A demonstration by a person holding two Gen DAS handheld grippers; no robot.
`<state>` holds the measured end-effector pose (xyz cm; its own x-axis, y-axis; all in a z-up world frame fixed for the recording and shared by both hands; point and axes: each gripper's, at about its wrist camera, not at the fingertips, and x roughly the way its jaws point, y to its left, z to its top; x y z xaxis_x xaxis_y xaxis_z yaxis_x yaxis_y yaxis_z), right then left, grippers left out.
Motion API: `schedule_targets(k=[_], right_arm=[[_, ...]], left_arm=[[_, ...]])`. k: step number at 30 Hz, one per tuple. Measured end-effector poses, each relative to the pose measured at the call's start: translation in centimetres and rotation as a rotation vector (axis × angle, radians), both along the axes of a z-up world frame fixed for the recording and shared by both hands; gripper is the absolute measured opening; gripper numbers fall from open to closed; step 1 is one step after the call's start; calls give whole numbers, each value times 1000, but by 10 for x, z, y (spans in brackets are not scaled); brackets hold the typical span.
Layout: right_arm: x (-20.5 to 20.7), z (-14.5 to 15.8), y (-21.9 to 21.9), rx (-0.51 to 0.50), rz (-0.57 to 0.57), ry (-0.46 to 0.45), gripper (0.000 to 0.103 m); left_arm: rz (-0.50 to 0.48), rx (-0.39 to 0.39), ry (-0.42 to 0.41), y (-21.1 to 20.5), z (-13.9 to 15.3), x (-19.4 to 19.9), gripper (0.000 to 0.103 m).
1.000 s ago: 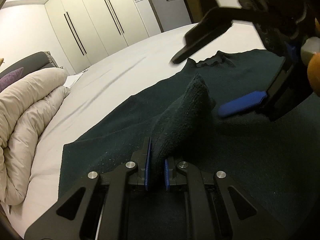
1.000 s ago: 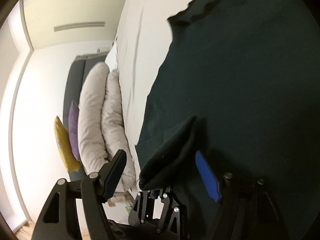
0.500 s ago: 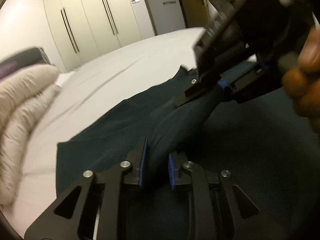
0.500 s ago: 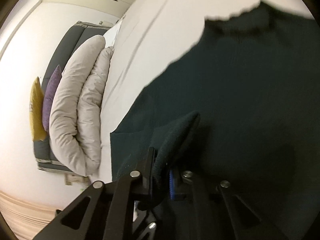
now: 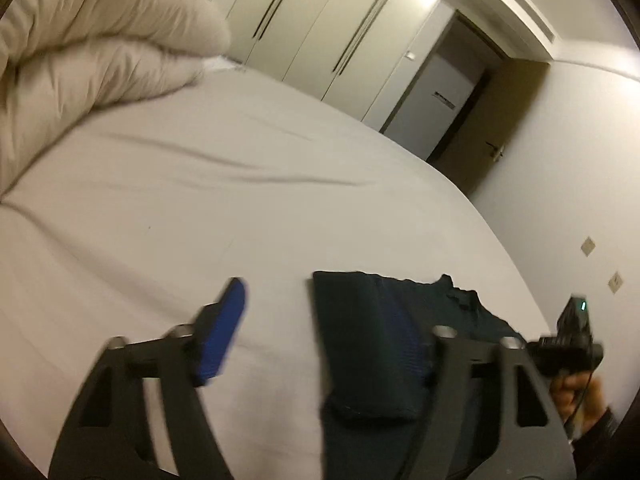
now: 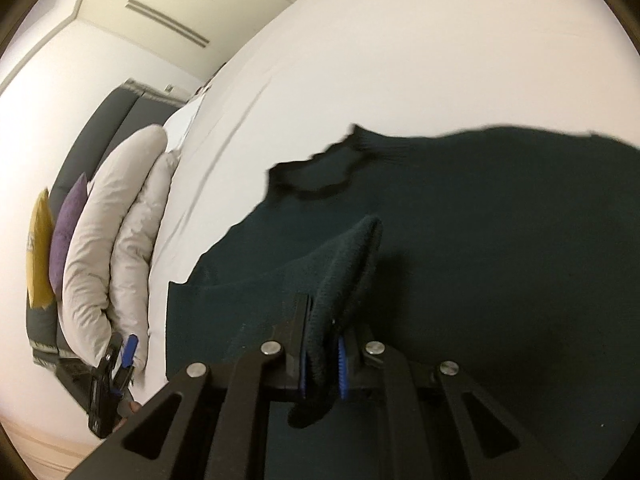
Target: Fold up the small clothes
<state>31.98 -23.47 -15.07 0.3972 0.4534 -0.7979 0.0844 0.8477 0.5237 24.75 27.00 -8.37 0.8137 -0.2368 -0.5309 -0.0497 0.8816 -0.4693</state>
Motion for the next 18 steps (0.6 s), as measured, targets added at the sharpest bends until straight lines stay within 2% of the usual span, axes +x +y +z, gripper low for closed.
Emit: schedule_targets(k=[1, 4, 10, 14, 16, 18], right_arm=[[-2, -2, -1, 2, -7, 1, 12], [-9, -5, -10, 19, -29, -4, 12], [-13, -14, -13, 30, -52, 31, 12], [-19, -10, -16, 47, -58, 28, 12], [-20, -14, -20, 40, -68, 46, 12], [-21, -20, -25, 61, -83, 65, 12]], left_arm=[[-3, 8, 8, 0, -1, 4, 50], [-59, 34, 28, -15, -8, 6, 45], [-203, 198, 102, -76, -27, 19, 45], [-216, 249, 119, -93, -35, 18, 45], [-203, 315, 128, -97, -36, 20, 45], [-204, 368, 173, -102, -47, 24, 45]])
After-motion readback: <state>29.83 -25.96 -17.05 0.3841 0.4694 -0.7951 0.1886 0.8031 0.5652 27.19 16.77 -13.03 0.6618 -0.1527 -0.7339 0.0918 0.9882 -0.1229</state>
